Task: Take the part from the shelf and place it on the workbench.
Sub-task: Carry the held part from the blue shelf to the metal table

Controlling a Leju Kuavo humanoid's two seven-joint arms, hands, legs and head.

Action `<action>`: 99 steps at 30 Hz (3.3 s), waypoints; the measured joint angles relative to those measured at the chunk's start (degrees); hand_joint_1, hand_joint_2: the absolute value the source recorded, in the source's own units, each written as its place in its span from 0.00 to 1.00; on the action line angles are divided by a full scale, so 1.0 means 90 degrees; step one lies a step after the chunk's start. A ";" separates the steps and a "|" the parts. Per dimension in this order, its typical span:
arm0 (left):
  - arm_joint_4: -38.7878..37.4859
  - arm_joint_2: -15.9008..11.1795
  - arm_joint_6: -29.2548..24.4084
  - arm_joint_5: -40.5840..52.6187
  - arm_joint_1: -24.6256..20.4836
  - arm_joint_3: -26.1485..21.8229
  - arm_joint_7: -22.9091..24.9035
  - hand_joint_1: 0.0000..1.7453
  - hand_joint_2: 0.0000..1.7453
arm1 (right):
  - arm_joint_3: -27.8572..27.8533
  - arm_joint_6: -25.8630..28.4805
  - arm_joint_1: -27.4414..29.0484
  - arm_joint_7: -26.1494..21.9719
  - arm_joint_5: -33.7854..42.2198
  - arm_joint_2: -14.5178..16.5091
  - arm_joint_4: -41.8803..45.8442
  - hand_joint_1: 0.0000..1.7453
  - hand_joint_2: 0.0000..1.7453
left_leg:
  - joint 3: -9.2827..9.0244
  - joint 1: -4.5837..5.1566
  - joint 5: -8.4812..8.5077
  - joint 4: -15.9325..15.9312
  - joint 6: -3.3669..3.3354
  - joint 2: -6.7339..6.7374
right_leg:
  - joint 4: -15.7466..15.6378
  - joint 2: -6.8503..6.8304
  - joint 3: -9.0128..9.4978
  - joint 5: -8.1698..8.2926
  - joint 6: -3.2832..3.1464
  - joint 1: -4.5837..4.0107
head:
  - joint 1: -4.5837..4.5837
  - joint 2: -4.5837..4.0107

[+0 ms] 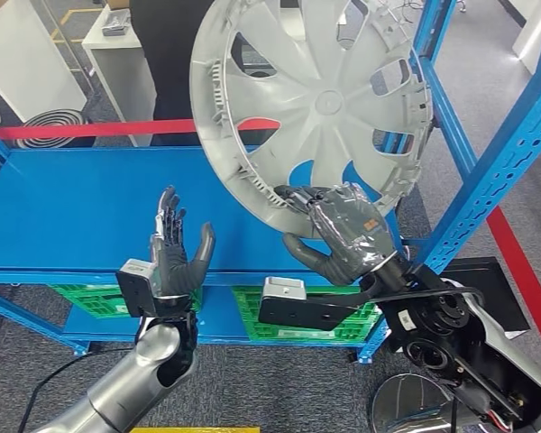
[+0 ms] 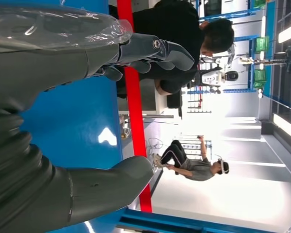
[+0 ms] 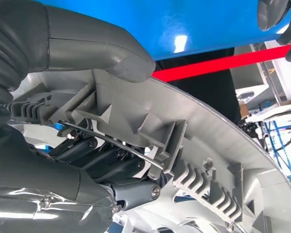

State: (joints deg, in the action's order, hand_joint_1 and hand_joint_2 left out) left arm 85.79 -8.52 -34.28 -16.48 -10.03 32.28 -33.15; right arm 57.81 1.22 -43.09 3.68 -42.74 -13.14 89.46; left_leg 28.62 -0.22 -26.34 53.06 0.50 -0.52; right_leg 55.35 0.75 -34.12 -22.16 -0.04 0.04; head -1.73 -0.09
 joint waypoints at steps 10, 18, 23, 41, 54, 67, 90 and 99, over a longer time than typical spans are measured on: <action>-0.0003 -0.0008 -0.0030 -0.0061 0.0012 0.0000 -0.0033 0.00 1.00 | 0.0016 0.0002 0.0009 -0.0008 0.0001 0.0000 -0.0002 1.00 1.00 | 0.0001 0.0000 0.0000 0.0000 0.0000 0.0000 | 0.0000 0.0000 0.0000 0.0000 0.0000 0.0000 | 0.0000 0.0000; -0.0003 -0.0008 -0.0016 -0.0192 0.0057 0.0000 -0.0227 0.00 1.00 | 0.0074 0.0002 0.0009 -0.0019 0.0018 0.0000 -0.0002 1.00 1.00 | 0.0003 0.0000 0.0000 0.0000 0.0000 -0.0001 | 0.0000 -0.0002 0.0000 0.0000 0.0000 0.0000 | 0.0000 0.0000; -0.0003 -0.0008 -0.0016 -0.0206 0.0079 0.0000 -0.0231 0.00 1.00 | 0.0098 0.0005 0.0009 -0.0015 0.0021 0.0000 -0.0002 1.00 1.00 | 0.0003 0.0000 0.0000 0.0000 0.0000 -0.0001 | 0.0000 -0.0002 0.0000 0.0000 0.0000 0.0000 | 0.0000 0.0000; -0.0003 -0.0010 -0.0016 -0.0307 0.0080 0.0000 -0.0248 0.00 1.00 | 0.0081 0.0223 0.0055 -0.0087 0.0337 0.0000 -0.0002 1.00 1.00 | 0.0003 0.0000 0.0000 0.0000 0.0000 -0.0001 | 0.0000 -0.0002 -0.0002 0.0000 0.0000 0.0000 | 0.0000 0.0000; -0.0003 -0.0010 -0.0096 -0.0131 0.0108 0.0000 -0.0291 0.00 1.00 | -0.0042 0.0824 0.0527 -0.0362 0.0993 0.0000 -0.0036 1.00 1.00 | 0.0006 0.0000 -0.0001 0.0000 -0.0001 -0.0002 | 0.0000 -0.0002 -0.0002 0.0000 0.0000 0.0000 | 0.0000 0.0000; -0.0003 -0.0010 -0.0104 -0.0079 0.0116 0.0000 -0.0247 0.00 1.00 | -0.0082 0.0869 0.0705 -0.0449 0.1044 0.0000 -0.0040 1.00 1.00 | 0.0007 0.0000 -0.0001 -0.0001 -0.0001 -0.0002 | 0.0000 -0.0003 -0.0002 0.0000 0.0000 0.0000 | 0.0000 0.0000; 0.0036 -0.0014 -0.0129 0.0012 0.0201 0.0000 -0.0201 0.00 1.00 | -0.0146 0.0851 0.0770 -0.0542 0.0897 0.0022 -0.0160 1.00 1.00 | 0.0006 -0.0092 0.0098 -0.0087 -0.0195 -0.0084 | 0.1771 -0.0036 -0.0809 -0.0784 0.0242 0.0061 | 0.0058 0.0000; 0.0053 -0.0021 -0.0142 0.0049 0.0232 0.0000 -0.0194 0.00 1.00 | -0.0179 0.0846 0.0787 -0.0568 0.0902 0.0041 -0.0208 1.00 1.00 | 0.0137 -0.0194 -0.0035 0.0111 0.0123 -0.0385 | 0.0149 0.0143 -0.0010 -0.0152 0.0169 0.0127 | 0.0074 0.0000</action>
State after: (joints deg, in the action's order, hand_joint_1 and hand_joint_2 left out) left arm 86.27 -8.70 -35.56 -16.04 -7.94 32.28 -34.90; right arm 56.19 8.84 -36.00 -1.44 -34.62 -12.77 87.59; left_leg 29.86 -1.97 -26.65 54.06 1.61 -3.98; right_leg 56.69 2.04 -34.21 -23.53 1.48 1.18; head -1.06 -0.09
